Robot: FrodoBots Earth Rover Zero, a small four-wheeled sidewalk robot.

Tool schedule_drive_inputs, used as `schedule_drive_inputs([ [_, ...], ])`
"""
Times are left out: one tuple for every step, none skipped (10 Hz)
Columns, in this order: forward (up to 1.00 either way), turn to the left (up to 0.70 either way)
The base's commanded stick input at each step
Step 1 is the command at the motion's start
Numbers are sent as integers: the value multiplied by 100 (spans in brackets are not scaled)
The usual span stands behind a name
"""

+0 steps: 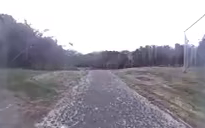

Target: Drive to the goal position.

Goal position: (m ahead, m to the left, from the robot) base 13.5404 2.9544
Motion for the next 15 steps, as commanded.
schedule_drive_inputs([
  [70, -11],
  [70, -11],
  [70, -1],
  [70, -4],
  [70, -7],
  [70, -4],
  [70, -1],
  [70, -3],
  [70, -8],
  [70, 0],
  [70, 0],
  [70, -7],
  [70, -3],
  [70, 0],
  [70, 0],
])
